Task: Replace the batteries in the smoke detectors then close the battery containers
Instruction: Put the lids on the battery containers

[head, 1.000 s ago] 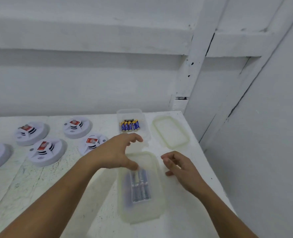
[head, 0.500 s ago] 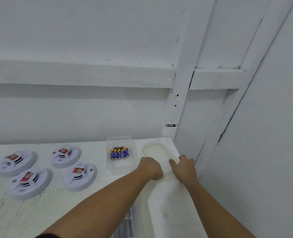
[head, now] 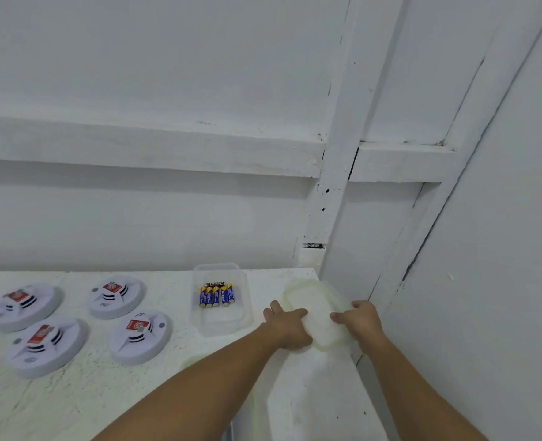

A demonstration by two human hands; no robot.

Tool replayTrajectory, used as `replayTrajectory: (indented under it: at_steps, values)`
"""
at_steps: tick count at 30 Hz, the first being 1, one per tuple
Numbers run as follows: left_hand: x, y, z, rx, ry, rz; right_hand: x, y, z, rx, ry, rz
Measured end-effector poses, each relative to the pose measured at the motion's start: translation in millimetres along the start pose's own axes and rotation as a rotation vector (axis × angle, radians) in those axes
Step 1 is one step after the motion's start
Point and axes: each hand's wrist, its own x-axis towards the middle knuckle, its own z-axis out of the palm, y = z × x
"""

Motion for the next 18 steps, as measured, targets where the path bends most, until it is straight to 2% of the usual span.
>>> replayTrajectory:
  at_steps: [4, 8, 11, 15, 18]
  values:
    - [4, -1, -3, -0.235, 0.097, -0.027, -2, -20, -9, 0.124, -0.006, -0.083]
    - [3, -8, -17, -0.841, 0.158, 0.019, -17, -49, -15, 0.319, -0.080, -0.161]
    - [-8, -19, -41, -1.133, 0.261, 0.084, -24, -62, -9, 0.497, -0.156, -0.132]
    - [-33, -54, -75, -1.277, 0.348, 0.144, -29, -77, 26, 0.684, -0.336, -0.011]
    - [-44, -90, -93, -1.248, 0.445, 0.087, -39, -89, 60, 0.613, -0.438, 0.040]
